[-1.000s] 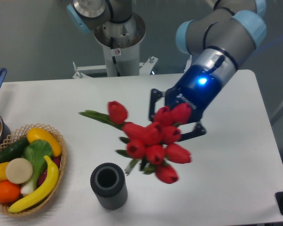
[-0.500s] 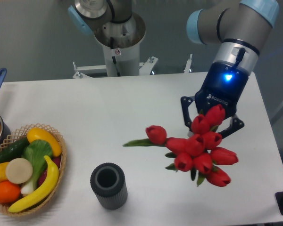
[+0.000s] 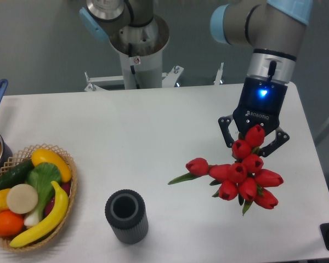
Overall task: Pick up the flowers from the vase
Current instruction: 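Carry the tulips away from the vase and hold them above the table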
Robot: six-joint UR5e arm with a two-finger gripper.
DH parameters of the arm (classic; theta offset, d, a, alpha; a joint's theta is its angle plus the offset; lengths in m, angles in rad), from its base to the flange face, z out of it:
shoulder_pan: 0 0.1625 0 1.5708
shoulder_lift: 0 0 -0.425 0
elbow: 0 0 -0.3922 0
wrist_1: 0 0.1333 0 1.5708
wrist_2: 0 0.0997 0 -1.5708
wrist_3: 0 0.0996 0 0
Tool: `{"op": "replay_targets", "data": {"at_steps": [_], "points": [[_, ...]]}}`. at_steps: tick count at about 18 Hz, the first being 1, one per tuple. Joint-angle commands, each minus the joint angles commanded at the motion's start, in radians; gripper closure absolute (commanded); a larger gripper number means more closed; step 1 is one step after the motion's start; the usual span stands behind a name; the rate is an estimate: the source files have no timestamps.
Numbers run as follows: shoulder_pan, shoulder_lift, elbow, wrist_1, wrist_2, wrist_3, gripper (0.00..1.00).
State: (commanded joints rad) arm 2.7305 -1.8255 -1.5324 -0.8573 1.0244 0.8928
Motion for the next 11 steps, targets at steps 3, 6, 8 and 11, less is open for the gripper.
{"op": "replay_targets", "data": {"at_steps": [3,6,8,11], "points": [[-0.028,-0.002,-0.002,-0.015,0.086,0.002,1.0],[-0.06,-0.005,-0.002,-0.066,0.181,0.026,1.0],[-0.08,-0.006,-0.002,-0.124,0.245,0.073,1.0],[-0.098,-0.008,0.0,-0.19,0.313,0.103,1.0]]}}
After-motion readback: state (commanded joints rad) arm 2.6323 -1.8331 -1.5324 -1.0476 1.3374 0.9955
